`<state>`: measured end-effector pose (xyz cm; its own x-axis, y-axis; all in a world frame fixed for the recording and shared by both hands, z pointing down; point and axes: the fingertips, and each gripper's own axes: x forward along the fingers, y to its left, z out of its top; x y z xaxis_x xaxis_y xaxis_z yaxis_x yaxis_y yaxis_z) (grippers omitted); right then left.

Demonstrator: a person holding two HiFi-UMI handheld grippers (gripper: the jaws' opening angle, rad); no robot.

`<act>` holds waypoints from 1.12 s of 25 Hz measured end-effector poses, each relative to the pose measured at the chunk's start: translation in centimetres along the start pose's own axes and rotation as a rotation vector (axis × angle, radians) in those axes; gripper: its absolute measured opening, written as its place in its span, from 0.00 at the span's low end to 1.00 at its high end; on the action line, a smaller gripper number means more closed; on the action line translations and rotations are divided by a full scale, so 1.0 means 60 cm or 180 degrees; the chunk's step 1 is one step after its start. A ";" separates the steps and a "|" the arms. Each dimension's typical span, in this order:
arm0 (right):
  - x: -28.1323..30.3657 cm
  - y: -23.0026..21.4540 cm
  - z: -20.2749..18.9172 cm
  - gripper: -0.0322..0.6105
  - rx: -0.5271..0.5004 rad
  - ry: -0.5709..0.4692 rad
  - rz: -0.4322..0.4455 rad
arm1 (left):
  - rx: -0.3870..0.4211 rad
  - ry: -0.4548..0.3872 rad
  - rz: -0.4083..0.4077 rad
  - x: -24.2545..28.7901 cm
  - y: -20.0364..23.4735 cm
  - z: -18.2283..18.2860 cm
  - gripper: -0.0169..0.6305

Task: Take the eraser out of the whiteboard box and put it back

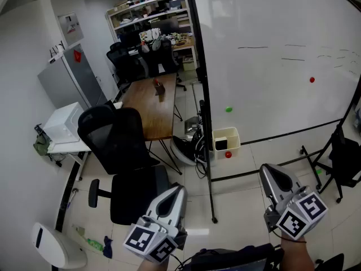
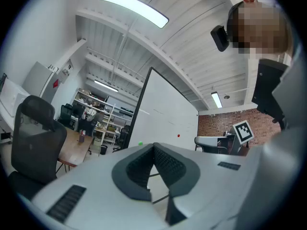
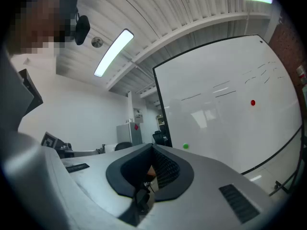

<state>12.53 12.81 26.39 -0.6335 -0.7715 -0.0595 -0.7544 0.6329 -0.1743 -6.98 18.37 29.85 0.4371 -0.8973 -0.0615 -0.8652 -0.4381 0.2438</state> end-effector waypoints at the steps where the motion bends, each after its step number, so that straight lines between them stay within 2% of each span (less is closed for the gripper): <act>1: 0.006 0.011 -0.003 0.08 -0.0005 0.0010 -0.0019 | -0.0008 0.0000 -0.0020 -0.007 0.010 0.003 0.07; 6: 0.033 0.053 -0.008 0.08 -0.0058 -0.0001 -0.0106 | -0.0075 0.0037 -0.0121 -0.026 0.048 0.006 0.07; 12: 0.066 0.042 -0.012 0.09 -0.0048 0.0000 -0.0124 | -0.0092 0.0076 -0.0143 0.000 0.075 0.003 0.07; 21: 0.171 -0.057 -0.018 0.09 0.0053 0.0101 0.0184 | -0.0008 0.0061 0.0178 0.102 0.106 0.008 0.07; 28: 0.271 -0.147 -0.016 0.09 0.0020 0.0158 0.0476 | 0.0032 0.0036 0.0304 0.255 0.143 0.013 0.07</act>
<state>8.71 -5.27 27.91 -0.7466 -0.6642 -0.0365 -0.6499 0.7400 -0.1734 -7.93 0.82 30.26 0.3551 -0.9344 -0.0276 -0.9055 -0.3512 0.2382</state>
